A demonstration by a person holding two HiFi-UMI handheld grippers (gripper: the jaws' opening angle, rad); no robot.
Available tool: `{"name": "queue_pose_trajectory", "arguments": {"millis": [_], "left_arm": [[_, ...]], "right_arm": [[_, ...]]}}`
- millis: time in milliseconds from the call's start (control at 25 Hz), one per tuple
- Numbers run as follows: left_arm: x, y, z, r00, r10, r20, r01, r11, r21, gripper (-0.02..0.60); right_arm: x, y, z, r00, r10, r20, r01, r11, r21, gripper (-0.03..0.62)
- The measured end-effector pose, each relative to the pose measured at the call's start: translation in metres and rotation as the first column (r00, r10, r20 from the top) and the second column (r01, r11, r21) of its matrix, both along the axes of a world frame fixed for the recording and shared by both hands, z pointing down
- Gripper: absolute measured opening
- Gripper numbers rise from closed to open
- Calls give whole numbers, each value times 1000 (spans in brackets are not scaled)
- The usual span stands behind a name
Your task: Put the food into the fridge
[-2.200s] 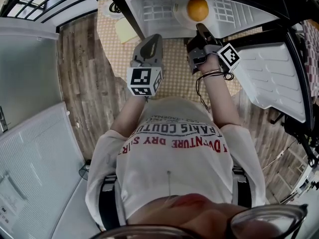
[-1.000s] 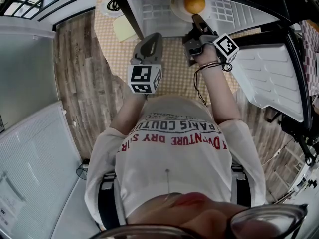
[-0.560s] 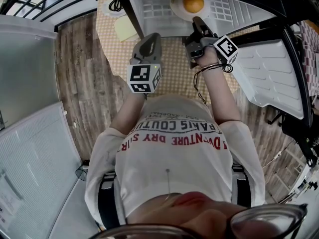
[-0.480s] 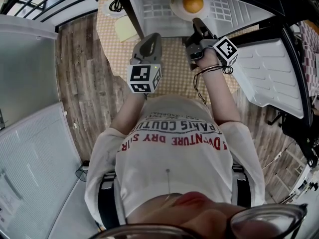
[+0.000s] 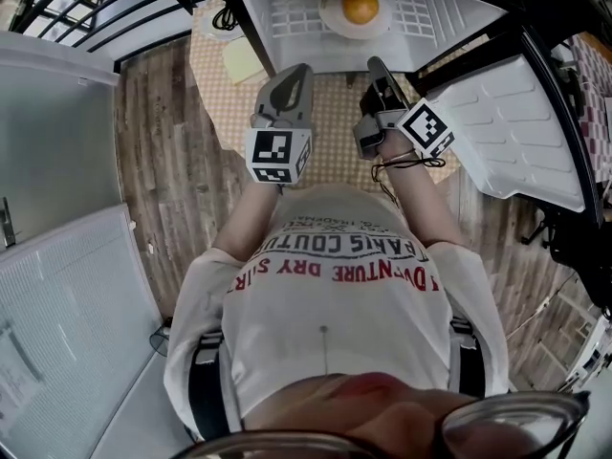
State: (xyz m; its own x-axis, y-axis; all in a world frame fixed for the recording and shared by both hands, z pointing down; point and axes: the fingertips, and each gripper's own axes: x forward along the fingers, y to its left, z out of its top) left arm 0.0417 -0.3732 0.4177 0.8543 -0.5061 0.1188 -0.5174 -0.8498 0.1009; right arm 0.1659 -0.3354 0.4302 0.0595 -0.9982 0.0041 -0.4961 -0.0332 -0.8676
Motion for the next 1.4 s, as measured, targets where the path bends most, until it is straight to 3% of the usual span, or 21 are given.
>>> {"name": "queue_pose_trajectory", "arguments": {"millis": [120,200,360,480,760,1400], "left_arm": [[1,6,-9,1000,5,-1,-5,1000,27,28],[2,10,-12,1000,8,1,-8,999,37,28],[4,19,-15,1000,15,5,-15,999,49,28],[5,24,-13,1000,16,8,-16,999,51,28],[6,26,-12,1000,6,10,-7,999,54,28],[2,16,-8,999,-29,19,28,999,39,28]], "right_arm": [[-2,14,-4,980,4,-197,-13,999,-44,26],[-4,20,-10,944,0,-329,-14,999,-41,26],[-11,30,-20,823,-22,-568,-7,999,-49,26],[-19,36,-24,728,-41,-685,1,998,-60,26],[-36,33,-27,639,-95,-764,30,995,-99,26],[-39,21,-10,565,-156,-810,24,985,-173,26]]}}
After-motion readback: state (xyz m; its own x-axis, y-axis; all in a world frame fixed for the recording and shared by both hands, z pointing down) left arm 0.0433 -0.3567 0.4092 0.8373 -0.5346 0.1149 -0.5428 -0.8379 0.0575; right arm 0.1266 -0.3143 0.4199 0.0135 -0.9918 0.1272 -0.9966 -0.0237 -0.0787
